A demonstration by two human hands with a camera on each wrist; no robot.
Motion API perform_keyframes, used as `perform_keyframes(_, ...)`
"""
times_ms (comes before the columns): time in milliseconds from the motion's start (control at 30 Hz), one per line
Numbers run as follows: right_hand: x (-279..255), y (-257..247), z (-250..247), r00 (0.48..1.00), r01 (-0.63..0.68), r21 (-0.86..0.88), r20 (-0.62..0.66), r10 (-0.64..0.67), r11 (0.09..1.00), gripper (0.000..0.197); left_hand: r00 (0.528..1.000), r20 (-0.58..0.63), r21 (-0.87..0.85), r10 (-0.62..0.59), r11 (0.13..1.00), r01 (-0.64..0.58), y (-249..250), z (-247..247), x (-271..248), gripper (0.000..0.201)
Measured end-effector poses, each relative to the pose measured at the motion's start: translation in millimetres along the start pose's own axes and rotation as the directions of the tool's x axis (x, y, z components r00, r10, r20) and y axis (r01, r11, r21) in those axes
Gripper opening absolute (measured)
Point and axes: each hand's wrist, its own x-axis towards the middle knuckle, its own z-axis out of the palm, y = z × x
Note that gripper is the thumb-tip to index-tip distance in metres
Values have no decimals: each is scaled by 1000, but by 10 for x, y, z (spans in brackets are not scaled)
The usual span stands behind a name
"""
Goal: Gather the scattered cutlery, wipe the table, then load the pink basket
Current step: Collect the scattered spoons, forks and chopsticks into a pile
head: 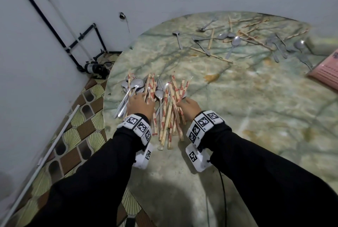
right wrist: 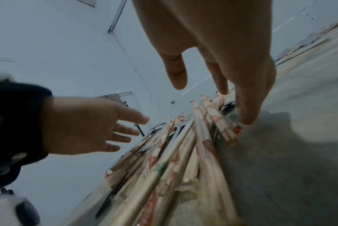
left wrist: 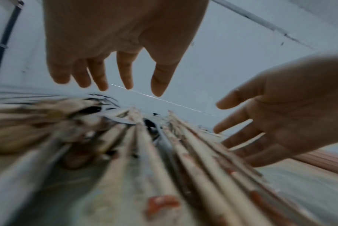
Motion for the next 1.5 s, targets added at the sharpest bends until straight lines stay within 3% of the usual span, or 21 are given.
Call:
perform_keyframes(100,14,44,21,1000,-16,-14,23,16,1000,59,989,16,92,-144,986,142,-188,-142,24,74)
perform_keyframes(167,7,59,73,999,1,-20,42,0,1000,55,982,57,85,-182,981,176,-302,-200,28,88)
perform_keyframes(333,0,38,204,989,64,-13,133,-62,998,68,972,182,165,-146,979,116,-412,-223,75,107)
perform_keyframes(467,39,-9,324,977,107,-50,190,-96,993,64,965,234,190,-117,979,73,-401,-221,106,114)
perform_keyframes(667,151,-147,528,967,121,-39,230,-109,992,56,969,238,174,-61,985,20,-462,-195,145,112)
perform_keyframes(767,205,-200,578,957,156,-117,264,-120,981,60,966,253,176,-52,984,7,-480,-229,172,110)
perform_keyframes(933,259,-133,597,964,237,-369,208,-169,899,62,973,228,223,-43,975,-9,-442,-218,140,98)
perform_keyframes(1067,222,-70,460,974,217,-350,144,-177,911,54,979,198,243,-42,970,-8,-245,-216,46,82)
perform_keyframes(1233,19,-32,12,975,224,-455,113,-193,862,52,970,196,286,147,937,-200,75,-201,-37,59)
perform_keyframes(1333,-103,7,-262,964,258,-542,90,-250,800,47,925,194,250,325,896,-367,295,-170,-152,44)
perform_keyframes(1500,-382,21,-730,947,295,-673,111,-302,678,47,850,211,207,482,828,-521,623,-79,-453,44)
